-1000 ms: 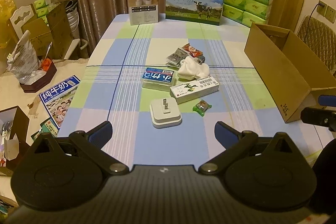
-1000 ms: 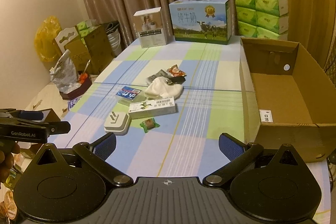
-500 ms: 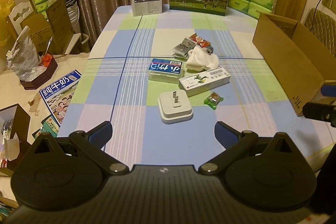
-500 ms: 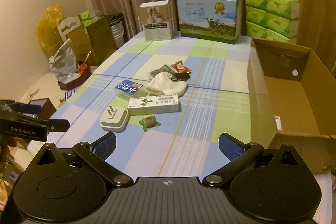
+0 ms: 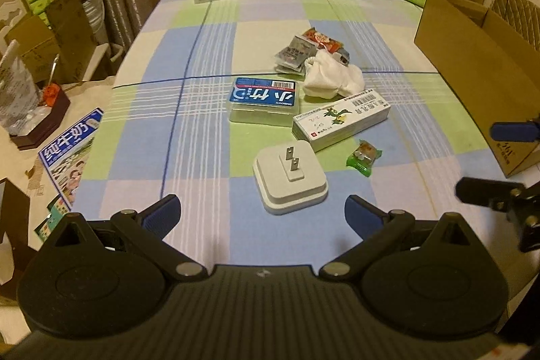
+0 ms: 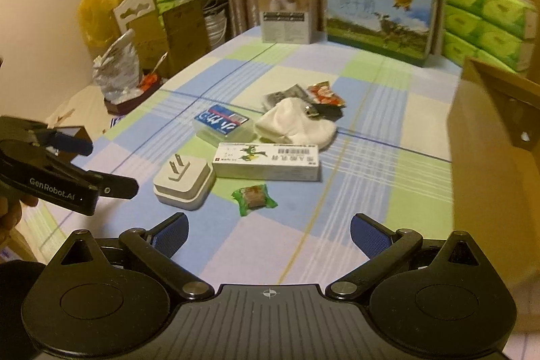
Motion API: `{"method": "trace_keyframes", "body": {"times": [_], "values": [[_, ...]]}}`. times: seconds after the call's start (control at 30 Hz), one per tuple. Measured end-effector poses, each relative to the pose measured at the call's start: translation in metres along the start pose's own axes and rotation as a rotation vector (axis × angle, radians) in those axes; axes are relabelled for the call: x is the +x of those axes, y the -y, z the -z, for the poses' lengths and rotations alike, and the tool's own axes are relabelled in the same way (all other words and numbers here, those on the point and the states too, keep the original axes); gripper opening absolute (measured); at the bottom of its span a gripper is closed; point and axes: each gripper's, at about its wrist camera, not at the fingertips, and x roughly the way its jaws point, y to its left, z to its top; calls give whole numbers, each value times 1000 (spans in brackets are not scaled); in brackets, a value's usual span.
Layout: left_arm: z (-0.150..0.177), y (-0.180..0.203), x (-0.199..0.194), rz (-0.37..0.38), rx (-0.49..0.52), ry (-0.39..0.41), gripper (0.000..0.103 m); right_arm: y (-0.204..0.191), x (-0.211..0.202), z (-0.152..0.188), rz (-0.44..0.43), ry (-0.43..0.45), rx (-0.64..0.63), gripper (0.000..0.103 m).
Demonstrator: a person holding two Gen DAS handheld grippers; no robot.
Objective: Organize objects
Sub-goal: 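Grasp the green-wrapped snack with the right tool while the left tool grasps the white plug adapter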
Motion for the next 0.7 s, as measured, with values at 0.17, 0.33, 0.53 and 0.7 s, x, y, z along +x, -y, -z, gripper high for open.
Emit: {"method": "trace_keyframes", "body": {"times": [0.17,0.33,0.53,0.7], "values": [[-6,0,21,9,26,-12,101,2,35,-2,-22,-32,-44,90],[-10,-4,38,14,36,-18,101,-2,69,-1,-46,-56,-94,80],[-10,-8,48,26,26,-17,101,-4,103,-5,-63,-65,-125,65],[-10,-10,52,37,19,-10,101,-6,116,-6,-52,-62,-153,46]]}}
